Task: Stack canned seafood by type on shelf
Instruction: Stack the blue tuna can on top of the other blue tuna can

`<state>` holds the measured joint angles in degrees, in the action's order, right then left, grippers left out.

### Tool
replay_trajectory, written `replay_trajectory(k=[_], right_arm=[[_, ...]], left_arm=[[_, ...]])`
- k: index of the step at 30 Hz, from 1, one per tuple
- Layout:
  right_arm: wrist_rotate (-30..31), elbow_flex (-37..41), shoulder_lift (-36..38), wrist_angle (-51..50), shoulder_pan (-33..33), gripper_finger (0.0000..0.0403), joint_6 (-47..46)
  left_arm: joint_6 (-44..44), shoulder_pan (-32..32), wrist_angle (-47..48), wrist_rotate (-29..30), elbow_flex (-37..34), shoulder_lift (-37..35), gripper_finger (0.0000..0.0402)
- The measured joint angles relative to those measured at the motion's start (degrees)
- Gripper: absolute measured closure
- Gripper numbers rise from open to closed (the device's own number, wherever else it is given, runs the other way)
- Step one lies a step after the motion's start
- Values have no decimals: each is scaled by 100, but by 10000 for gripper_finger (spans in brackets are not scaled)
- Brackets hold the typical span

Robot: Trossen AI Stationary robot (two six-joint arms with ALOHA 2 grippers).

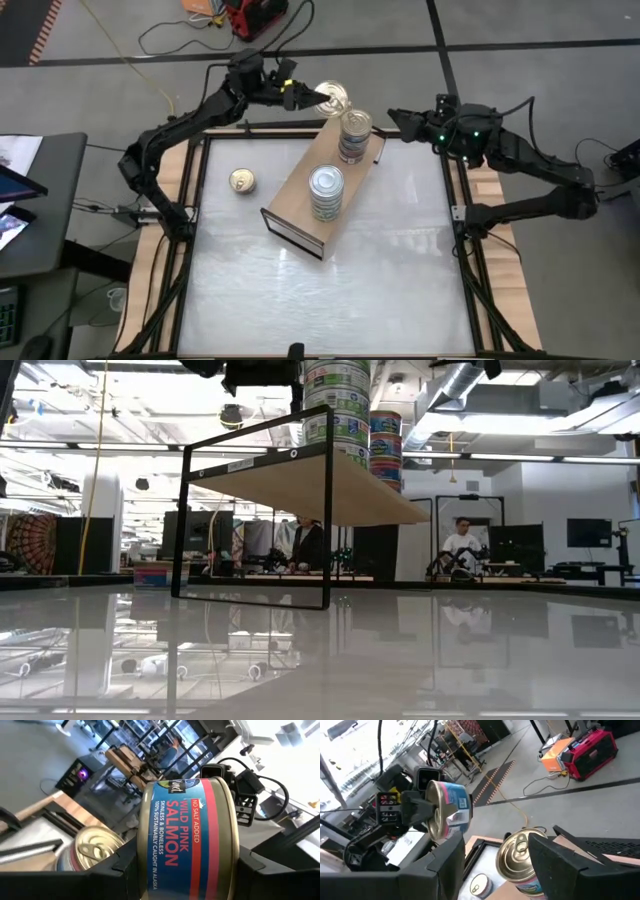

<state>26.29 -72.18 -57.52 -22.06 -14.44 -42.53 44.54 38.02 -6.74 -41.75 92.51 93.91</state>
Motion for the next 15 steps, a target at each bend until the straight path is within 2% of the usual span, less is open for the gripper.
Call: replay_trajectory(k=[7,13,15], right_arm=[[-24,0,-177,26,-314,163,213],[-1166,0,-178,139,-931,163,704],[-1369,0,-172,265,-1044,163,927]], left_arm=[[181,0,36,-245,0,0,217],[333,36,162,-106,-1,100,217],[321,38,152,5,-2,103,217]])
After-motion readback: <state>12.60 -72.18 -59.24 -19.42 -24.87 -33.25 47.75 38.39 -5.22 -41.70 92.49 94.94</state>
